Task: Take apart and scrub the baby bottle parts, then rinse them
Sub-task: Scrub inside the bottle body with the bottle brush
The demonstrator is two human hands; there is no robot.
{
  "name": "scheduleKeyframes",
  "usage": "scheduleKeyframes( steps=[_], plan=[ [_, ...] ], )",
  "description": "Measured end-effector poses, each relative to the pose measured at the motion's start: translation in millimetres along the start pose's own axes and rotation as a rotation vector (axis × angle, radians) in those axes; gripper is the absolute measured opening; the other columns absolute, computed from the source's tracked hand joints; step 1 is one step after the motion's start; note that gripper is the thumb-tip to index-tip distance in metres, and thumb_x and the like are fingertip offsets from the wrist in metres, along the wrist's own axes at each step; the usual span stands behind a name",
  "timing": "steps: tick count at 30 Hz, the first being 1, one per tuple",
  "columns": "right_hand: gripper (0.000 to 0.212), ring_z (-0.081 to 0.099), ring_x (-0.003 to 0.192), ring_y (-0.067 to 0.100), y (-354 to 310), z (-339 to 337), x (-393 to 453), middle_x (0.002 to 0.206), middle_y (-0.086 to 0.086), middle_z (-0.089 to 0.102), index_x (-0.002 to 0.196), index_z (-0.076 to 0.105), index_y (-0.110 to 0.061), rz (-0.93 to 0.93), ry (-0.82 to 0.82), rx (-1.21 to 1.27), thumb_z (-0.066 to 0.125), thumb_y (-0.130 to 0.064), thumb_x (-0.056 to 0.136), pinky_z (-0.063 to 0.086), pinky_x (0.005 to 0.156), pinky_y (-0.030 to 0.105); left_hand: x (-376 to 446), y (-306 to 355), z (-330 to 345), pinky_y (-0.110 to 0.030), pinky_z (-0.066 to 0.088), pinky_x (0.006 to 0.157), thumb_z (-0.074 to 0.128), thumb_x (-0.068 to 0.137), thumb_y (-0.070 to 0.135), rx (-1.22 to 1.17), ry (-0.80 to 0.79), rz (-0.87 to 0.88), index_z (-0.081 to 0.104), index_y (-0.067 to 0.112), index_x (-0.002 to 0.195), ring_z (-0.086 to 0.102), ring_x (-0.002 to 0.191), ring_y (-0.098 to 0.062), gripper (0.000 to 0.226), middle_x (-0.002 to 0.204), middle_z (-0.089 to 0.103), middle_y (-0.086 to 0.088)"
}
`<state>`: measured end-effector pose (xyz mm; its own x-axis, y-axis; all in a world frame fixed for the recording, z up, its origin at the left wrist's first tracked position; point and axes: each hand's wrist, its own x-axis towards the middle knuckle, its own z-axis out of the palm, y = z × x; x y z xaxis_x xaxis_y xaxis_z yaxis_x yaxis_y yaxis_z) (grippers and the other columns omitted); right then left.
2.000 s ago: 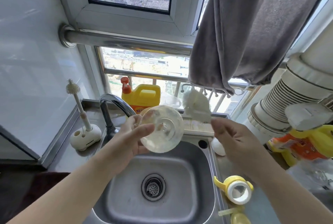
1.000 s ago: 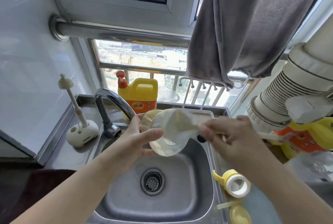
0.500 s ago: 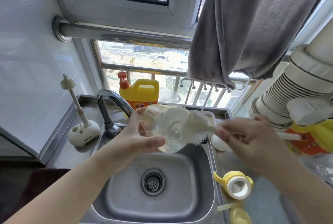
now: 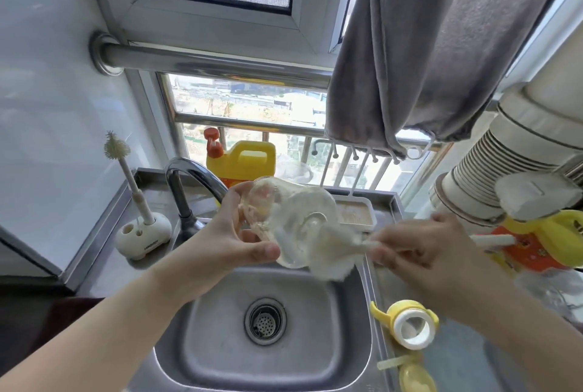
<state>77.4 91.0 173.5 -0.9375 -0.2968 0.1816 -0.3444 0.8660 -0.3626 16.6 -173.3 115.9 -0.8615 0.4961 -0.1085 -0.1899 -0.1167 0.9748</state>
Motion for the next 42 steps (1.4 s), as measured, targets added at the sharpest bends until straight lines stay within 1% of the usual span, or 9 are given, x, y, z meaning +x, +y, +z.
scheduleKeyframes(
  steps=[3,11,16,20,25,29,33,38,42],
  plan=[
    [0.042,0.059,0.071,0.004,1,-8,11,0.075,-0.015,0.067,0.090,0.066,-0.038,0.012,0.153,0.050,0.036,-0.067,0.081,0.020,0.090,0.015,2,1,1,-0.036,0.054,0.088,0.096,0.027,0.042,0.002,0.010,0.013,0.033,0.032,0.135,0.064,0.108,-0.028,0.126,0.126,0.058,-0.010],
    [0.033,0.060,0.063,0.001,0,-16,16,0.073,-0.021,0.065,0.092,0.065,-0.040,-0.009,0.174,0.094,0.041,-0.061,0.084,0.037,0.078,0.037,1,3,3,-0.040,0.052,0.092,0.096,0.027,0.042,0.026,0.008,0.025,0.035,0.031,0.133,0.064,0.109,-0.026,0.122,0.123,0.063,-0.006],
    [0.043,0.056,0.069,0.004,-9,-4,7,0.068,-0.013,0.061,0.086,0.065,-0.038,-0.036,-0.001,-0.020,0.033,-0.068,0.082,0.028,0.081,0.028,1,1,2,-0.041,0.052,0.092,0.095,0.028,0.046,0.012,-0.006,0.014,0.033,0.029,0.136,0.064,0.108,-0.031,0.125,0.122,0.062,-0.012],
    [0.037,0.057,0.064,0.001,-3,-15,14,0.070,-0.019,0.064,0.089,0.068,-0.035,-0.004,0.185,0.072,0.041,-0.061,0.084,0.031,0.083,0.029,3,-2,6,-0.035,0.054,0.087,0.093,0.027,0.050,0.020,-0.008,0.004,0.035,0.029,0.134,0.064,0.108,-0.027,0.123,0.121,0.063,-0.011],
    [0.048,0.053,0.062,0.004,-3,-4,4,0.062,-0.010,0.059,0.083,0.066,-0.036,-0.050,-0.012,-0.037,0.031,-0.069,0.083,0.027,0.082,0.023,2,-3,3,-0.045,0.051,0.093,0.094,0.032,0.045,0.017,-0.030,-0.004,0.036,0.030,0.135,0.062,0.112,-0.025,0.119,0.125,0.062,-0.007],
    [0.039,0.058,0.065,0.006,7,-12,10,0.072,-0.014,0.065,0.095,0.065,-0.039,0.018,0.151,0.082,0.040,-0.065,0.082,0.026,0.088,0.021,1,-6,7,-0.046,0.052,0.091,0.094,0.023,0.047,-0.061,-0.040,-0.031,0.037,0.029,0.134,0.062,0.111,-0.033,0.126,0.124,0.061,-0.017],
    [0.045,0.053,0.063,0.003,3,0,0,0.065,-0.017,0.058,0.086,0.065,-0.041,-0.055,-0.044,0.062,0.033,-0.072,0.082,0.026,0.083,0.024,-2,-5,9,-0.050,0.053,0.088,0.096,0.022,0.043,-0.094,-0.056,-0.049,0.037,0.030,0.134,0.062,0.111,-0.036,0.127,0.125,0.060,-0.018],
    [0.031,0.052,0.058,0.003,9,-10,2,0.061,-0.026,0.055,0.087,0.072,-0.032,0.035,0.099,0.194,0.049,-0.053,0.086,0.031,0.070,0.030,-2,-9,16,-0.041,0.056,0.082,0.096,0.020,0.043,-0.116,-0.055,-0.064,0.038,0.031,0.133,0.062,0.110,-0.034,0.127,0.124,0.060,-0.016],
    [0.029,0.049,0.061,0.006,12,4,-12,0.058,-0.015,0.053,0.073,0.061,-0.047,0.022,-0.091,0.113,0.041,-0.068,0.080,0.031,0.077,0.027,-1,-10,19,-0.048,0.055,0.084,0.096,0.020,0.041,-0.132,-0.037,-0.070,0.041,0.034,0.130,0.063,0.108,-0.036,0.124,0.124,0.060,-0.018]
  ],
)
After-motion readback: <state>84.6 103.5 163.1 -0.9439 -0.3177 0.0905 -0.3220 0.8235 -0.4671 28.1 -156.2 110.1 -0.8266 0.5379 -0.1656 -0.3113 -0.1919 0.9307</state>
